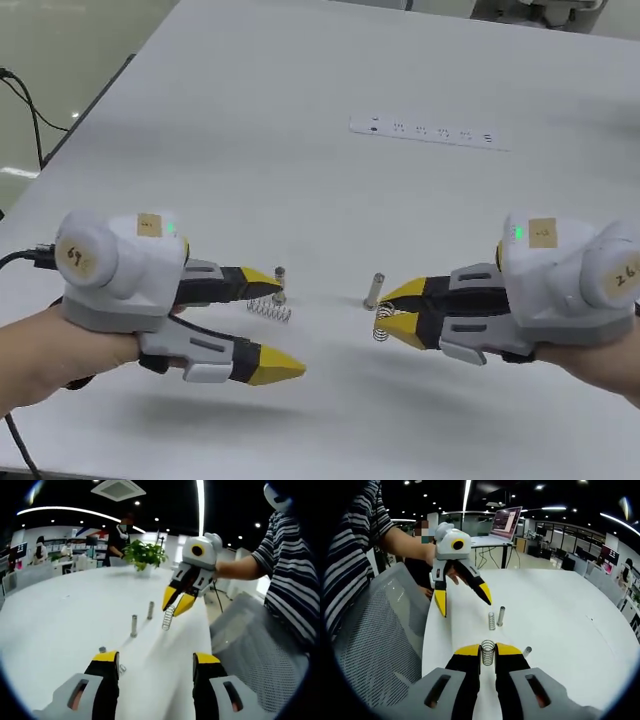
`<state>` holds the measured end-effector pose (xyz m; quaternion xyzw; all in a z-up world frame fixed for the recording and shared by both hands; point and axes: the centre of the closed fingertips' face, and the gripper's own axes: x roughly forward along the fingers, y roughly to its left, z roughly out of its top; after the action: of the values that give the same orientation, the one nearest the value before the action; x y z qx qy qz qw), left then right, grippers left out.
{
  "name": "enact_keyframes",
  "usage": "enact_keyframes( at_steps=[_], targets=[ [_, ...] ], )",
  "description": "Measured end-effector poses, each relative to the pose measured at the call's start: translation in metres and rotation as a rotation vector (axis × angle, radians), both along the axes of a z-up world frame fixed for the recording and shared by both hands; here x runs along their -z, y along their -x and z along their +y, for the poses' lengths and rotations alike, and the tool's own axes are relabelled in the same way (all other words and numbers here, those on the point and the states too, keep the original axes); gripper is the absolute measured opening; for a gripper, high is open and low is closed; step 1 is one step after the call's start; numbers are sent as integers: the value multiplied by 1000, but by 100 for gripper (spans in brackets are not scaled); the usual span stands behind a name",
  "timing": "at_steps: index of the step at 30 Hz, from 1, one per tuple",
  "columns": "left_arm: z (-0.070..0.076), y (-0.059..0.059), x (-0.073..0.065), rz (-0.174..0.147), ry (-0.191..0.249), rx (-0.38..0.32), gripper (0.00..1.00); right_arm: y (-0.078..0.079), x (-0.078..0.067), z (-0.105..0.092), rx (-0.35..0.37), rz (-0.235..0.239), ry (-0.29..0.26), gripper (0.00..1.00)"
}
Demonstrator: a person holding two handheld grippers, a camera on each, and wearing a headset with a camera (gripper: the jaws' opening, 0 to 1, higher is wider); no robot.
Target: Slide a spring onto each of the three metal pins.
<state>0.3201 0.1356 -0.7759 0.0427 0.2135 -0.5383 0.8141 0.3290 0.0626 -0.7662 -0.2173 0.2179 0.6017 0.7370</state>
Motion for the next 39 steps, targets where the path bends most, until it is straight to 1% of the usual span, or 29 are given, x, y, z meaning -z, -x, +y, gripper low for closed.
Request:
enact_keyframes(
  at_steps=[3, 9, 12, 13, 14, 15, 17, 19, 22, 27, 29, 32, 35, 39],
  targets=[
    [8, -5, -2, -9, 4, -33, 57, -1, 0, 0, 3, -6, 2, 7],
    [26, -12, -2, -30, 4, -102, 71, -7, -3, -2, 34, -20, -13, 7],
    [34, -17, 1, -46, -7, -140, 85, -11, -4, -3, 50, -23, -24, 7],
    [38, -20, 1, -58, -10, -163, 92, -13, -4, -4, 58, -23, -23, 7],
    [40, -21, 1, -56, -10, -172, 96, -14, -5, -4, 62, -24, -26, 7],
    [41, -21, 1, -54, -8, -177, 98, -15, -5, -4, 66, -23, -29, 7],
    [44, -22, 0, -62, -4, -188, 98, -17, -5, -5, 73, -24, -29, 7],
    [46, -23, -1, -61, 1, -197, 98, -18, -5, -6, 77, -22, -31, 7],
    [46, -24, -2, -61, 6, -202, 98, -22, -7, -6, 88, -25, -35, 7],
    [47, -24, -3, -62, 17, -206, 98, -31, -11, -8, 120, -25, -58, 7],
    [47, -24, -4, -62, 20, -208, 98, -38, -13, -8, 142, -29, -68, 7],
    [49, -23, -3, -61, 17, -216, 98, -48, -18, -9, 187, -27, -98, 7],
    [50, -22, -2, -56, 21, -222, 98, -58, -20, -9, 215, -36, -105, 7],
    [51, -22, 0, -54, 18, -227, 98, -67, -20, -8, 240, -33, -112, 7]
  ],
)
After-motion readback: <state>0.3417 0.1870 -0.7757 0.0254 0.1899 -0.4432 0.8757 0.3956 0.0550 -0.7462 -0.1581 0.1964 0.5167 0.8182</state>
